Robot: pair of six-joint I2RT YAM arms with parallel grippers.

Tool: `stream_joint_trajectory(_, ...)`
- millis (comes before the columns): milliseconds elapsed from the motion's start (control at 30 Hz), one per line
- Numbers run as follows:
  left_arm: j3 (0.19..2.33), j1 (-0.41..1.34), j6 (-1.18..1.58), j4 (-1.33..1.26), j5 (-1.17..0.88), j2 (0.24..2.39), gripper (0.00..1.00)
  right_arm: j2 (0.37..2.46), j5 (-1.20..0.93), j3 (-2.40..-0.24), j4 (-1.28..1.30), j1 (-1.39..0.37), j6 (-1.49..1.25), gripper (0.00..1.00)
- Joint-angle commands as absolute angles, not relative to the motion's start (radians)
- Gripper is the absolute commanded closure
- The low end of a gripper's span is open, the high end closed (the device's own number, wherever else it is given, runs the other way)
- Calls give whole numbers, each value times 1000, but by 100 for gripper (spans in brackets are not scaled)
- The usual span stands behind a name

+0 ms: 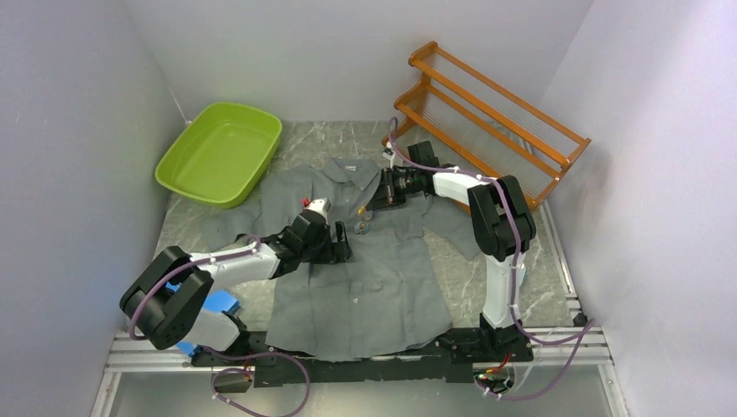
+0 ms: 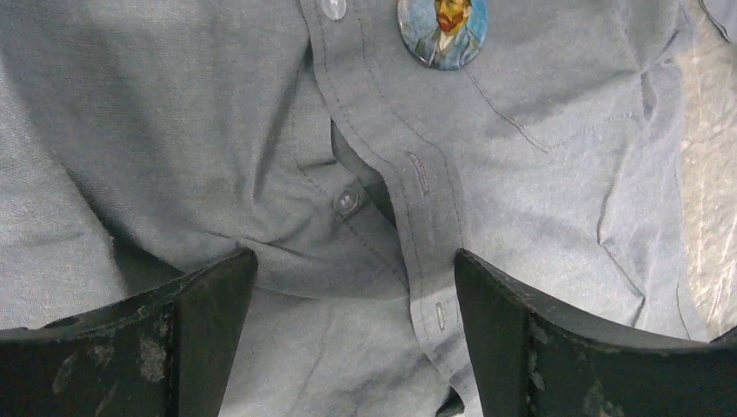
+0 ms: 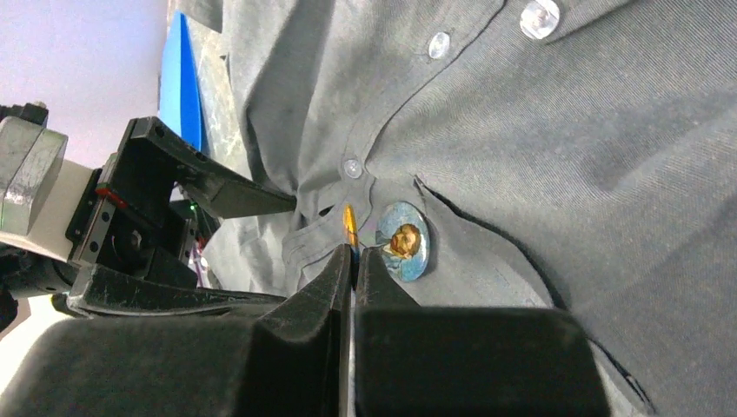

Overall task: Pin the brooch onto the clothing
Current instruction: Pin the brooch to the clothes.

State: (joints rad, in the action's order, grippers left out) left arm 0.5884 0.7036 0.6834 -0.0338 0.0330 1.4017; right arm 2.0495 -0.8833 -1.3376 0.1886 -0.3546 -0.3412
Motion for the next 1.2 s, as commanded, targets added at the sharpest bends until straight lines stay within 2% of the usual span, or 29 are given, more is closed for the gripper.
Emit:
stream_joint_trajectory(0,570,701,731,-81,41,1438,10,2065,-934,-1332,65,-360,-347,100)
stream_joint_trajectory(533,513,699,773,-148,29,1470,10,2226,-829,-1442,23,-349,-254,100)
stream_joint_trajectory(800,517,699,764,-98,52,1453,10,2196,-762,-1420,102,-277,-200,100)
stream_joint_trajectory(1167,524,700,757,-54,70,1441,10,2071,-527,-1489,354,-252,-155,100)
